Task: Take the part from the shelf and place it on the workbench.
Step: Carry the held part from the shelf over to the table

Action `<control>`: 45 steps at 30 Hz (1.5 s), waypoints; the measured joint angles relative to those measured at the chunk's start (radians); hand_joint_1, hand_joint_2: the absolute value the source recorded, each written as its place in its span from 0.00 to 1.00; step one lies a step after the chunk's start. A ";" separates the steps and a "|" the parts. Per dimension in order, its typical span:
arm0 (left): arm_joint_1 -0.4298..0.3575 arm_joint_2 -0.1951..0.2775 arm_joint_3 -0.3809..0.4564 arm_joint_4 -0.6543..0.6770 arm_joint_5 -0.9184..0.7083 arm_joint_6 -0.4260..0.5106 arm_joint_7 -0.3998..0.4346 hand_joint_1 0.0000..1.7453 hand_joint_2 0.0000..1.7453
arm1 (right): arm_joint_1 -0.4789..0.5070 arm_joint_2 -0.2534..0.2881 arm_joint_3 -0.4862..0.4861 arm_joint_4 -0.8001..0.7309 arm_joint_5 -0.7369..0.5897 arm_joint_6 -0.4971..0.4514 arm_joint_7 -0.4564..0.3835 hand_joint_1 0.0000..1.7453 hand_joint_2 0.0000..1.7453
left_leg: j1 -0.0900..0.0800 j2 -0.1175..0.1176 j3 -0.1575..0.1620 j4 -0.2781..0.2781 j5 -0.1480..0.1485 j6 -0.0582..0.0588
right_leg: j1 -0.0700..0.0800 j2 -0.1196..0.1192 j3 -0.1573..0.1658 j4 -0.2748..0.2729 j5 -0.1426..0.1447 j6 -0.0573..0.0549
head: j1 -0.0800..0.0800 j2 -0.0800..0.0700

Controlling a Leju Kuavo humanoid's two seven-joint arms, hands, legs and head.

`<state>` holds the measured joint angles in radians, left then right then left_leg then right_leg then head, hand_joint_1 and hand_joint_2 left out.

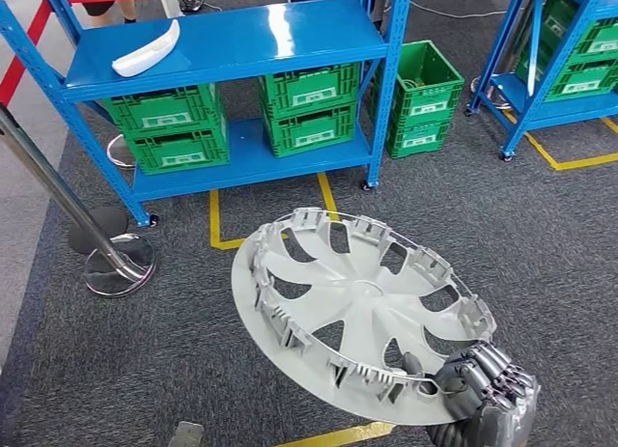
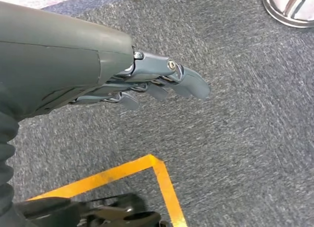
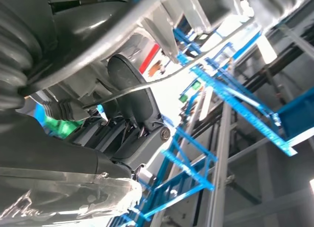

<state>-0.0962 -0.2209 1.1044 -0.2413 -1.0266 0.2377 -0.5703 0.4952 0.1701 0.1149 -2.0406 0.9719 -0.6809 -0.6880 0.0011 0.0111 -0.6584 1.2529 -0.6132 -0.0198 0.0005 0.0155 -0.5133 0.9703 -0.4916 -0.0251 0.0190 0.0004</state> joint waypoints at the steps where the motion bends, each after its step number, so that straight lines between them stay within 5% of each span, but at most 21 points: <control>1: -0.001 -0.002 0.000 0.000 0.000 0.000 0.000 0.00 1.00 | 0.004 0.001 -0.005 -0.002 0.001 0.000 -0.001 1.00 1.00 | 0.000 -0.001 0.008 0.011 0.010 0.001 | 0.001 0.010 -0.013 0.004 0.009 0.001 | 0.000 0.000; 4: -0.003 -0.003 -0.002 0.001 0.000 0.000 0.000 0.00 1.00 | 0.013 0.006 -0.018 -0.008 0.006 0.000 -0.002 1.00 1.00 | -0.001 -0.038 0.108 -0.125 0.085 0.019 | 0.002 0.041 -0.049 0.017 0.027 0.009 | 0.000 0.000; 7: -0.006 -0.005 -0.003 0.002 0.000 0.000 0.000 0.00 1.00 | 0.019 0.009 -0.028 -0.016 0.008 0.000 -0.003 1.00 1.00 | -0.002 -0.086 0.181 -0.253 0.100 0.034 | 0.001 0.066 -0.071 0.026 0.044 0.025 | 0.000 0.000; 10: -0.009 -0.011 -0.004 0.003 0.000 0.000 0.000 0.00 1.00 | 0.024 0.010 -0.036 -0.023 0.009 0.000 -0.004 1.00 1.00 | 0.004 -0.053 0.176 -0.279 0.105 0.039 | 0.003 0.070 -0.097 0.040 0.048 0.044 | 0.001 0.000; 13: -0.008 -0.013 -0.005 0.004 0.000 0.000 0.000 0.00 1.00 | 0.027 0.011 -0.041 -0.027 0.009 0.000 -0.004 1.00 1.00 | 0.007 -0.013 0.160 -0.285 0.120 0.049 | 0.000 0.008 -0.163 0.182 -0.048 0.064 | 0.015 0.000; 15: -0.005 -0.013 -0.005 0.004 0.000 0.000 0.000 0.00 1.00 | 0.028 0.011 -0.043 -0.027 0.010 0.000 -0.004 1.00 1.00 | 0.005 0.017 0.149 -0.284 0.128 0.049 | -0.007 -0.008 -0.200 0.297 -0.100 0.075 | 0.017 0.000; 17: -0.005 -0.012 -0.005 0.004 0.000 -0.001 0.000 0.00 1.00 | 0.029 0.011 -0.044 -0.027 0.012 0.000 -0.004 1.00 1.00 | 0.005 0.043 0.140 -0.282 0.134 0.045 | -0.013 -0.017 -0.169 0.281 -0.084 0.081 | 0.017 0.000; 19: -0.005 -0.012 -0.005 0.004 0.000 -0.002 -0.002 0.00 1.00 | 0.027 0.011 -0.044 -0.027 0.017 0.000 -0.004 1.00 1.00 | 0.004 0.065 0.136 -0.278 0.138 0.039 | -0.016 -0.048 -0.074 0.140 -0.039 0.083 | 0.018 0.000; 21: -0.006 -0.010 -0.005 0.004 0.000 0.000 -0.008 0.00 1.00 | 0.020 0.011 -0.042 -0.026 0.026 0.000 -0.003 1.00 1.00 | -0.001 0.082 0.132 -0.273 0.140 0.029 | -0.013 -0.075 -0.007 0.034 -0.018 0.069 | 0.016 0.000; 24: -0.006 -0.007 -0.005 0.004 0.001 0.006 -0.013 0.00 1.00 | 0.013 0.012 -0.036 -0.024 0.036 0.000 -0.001 1.00 1.00 | -0.001 0.098 0.130 -0.269 0.144 0.010 | -0.008 -0.061 -0.013 0.020 -0.010 0.041 | 0.014 0.000; 25: -0.006 -0.006 -0.005 0.004 0.001 0.007 -0.014 0.00 1.00 | 0.011 0.013 -0.035 -0.023 0.038 0.000 0.000 1.00 1.00 | 0.002 0.086 0.127 -0.261 0.134 0.003 | -0.008 -0.053 -0.017 0.019 -0.006 0.033 | 0.014 0.000; 28: -0.002 -0.002 -0.005 0.004 0.007 0.000 -0.019 0.00 1.00 | -0.004 0.014 -0.024 -0.016 0.046 0.000 0.004 1.00 1.00 | 0.005 0.014 0.076 -0.133 0.039 -0.009 | -0.009 -0.027 -0.029 0.018 0.012 0.010 | 0.011 0.000; 30: 0.006 0.006 -0.004 0.004 0.017 -0.014 -0.021 0.00 1.00 | -0.023 0.014 -0.009 -0.004 0.052 0.000 0.011 1.00 1.00 | 0.005 -0.002 0.027 -0.009 -0.016 -0.006 | -0.005 -0.001 -0.043 0.019 0.023 0.005 | 0.011 0.000; 32: 0.009 0.014 -0.003 0.004 0.025 -0.027 -0.021 0.00 1.00 | -0.043 0.014 0.008 0.011 0.059 0.000 0.018 1.00 1.00 | 0.005 -0.007 0.028 0.000 0.003 0.001 | 0.000 0.027 -0.052 0.021 0.030 0.004 | 0.011 0.000; 35: 0.010 0.025 -0.001 0.004 0.030 -0.039 -0.022 0.00 1.00 | -0.067 0.014 0.027 0.030 0.069 0.000 0.028 1.00 1.00 | 0.003 -0.055 0.121 -0.188 0.099 0.024 | 0.006 0.063 -0.059 0.026 0.038 0.009 | 0.011 0.000; 37: 0.010 0.031 0.000 0.004 0.031 -0.047 -0.023 0.00 1.00 | -0.085 0.014 0.040 0.041 0.075 0.000 0.034 1.00 1.00 | 0.001 -0.085 0.152 -0.258 0.116 0.032 | 0.004 0.083 -0.069 0.030 0.044 0.018 | 0.012 0.000; 39: 0.009 0.034 0.001 0.004 0.033 -0.056 -0.026 0.00 1.00 | -0.095 0.014 0.048 0.050 0.078 0.000 0.039 1.00 1.00 | 0.001 -0.073 0.152 -0.270 0.119 0.034 | 0.001 0.102 -0.082 0.029 0.053 0.032 | 0.011 0.000; 42: 0.007 0.037 0.002 0.004 0.036 -0.068 -0.031 0.00 1.00 | -0.103 0.014 0.051 0.058 0.081 0.000 0.039 1.00 1.00 | 0.007 -0.036 0.149 -0.287 0.136 0.041 | 0.002 0.054 -0.122 0.087 0.013 0.047 | 0.019 0.000; 45: 0.011 0.040 0.002 0.004 0.031 -0.071 -0.033 0.00 1.00 | -0.102 0.014 0.047 0.062 0.078 0.000 0.033 1.00 1.00 | 0.005 0.008 0.141 -0.287 0.140 0.044 | -0.006 -0.004 -0.205 0.280 -0.087 0.062 | 0.025 0.000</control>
<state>-0.0848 -0.1812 1.1067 -0.2375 -0.9956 0.1670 -0.6029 0.3934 0.1839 0.1620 -1.9783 1.0497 -0.6809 -0.6550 0.0060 0.0188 -0.5176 0.9660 -0.4734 0.0245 -0.0053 0.0119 -0.7187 1.2501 -0.5789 0.0370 0.0437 0.0004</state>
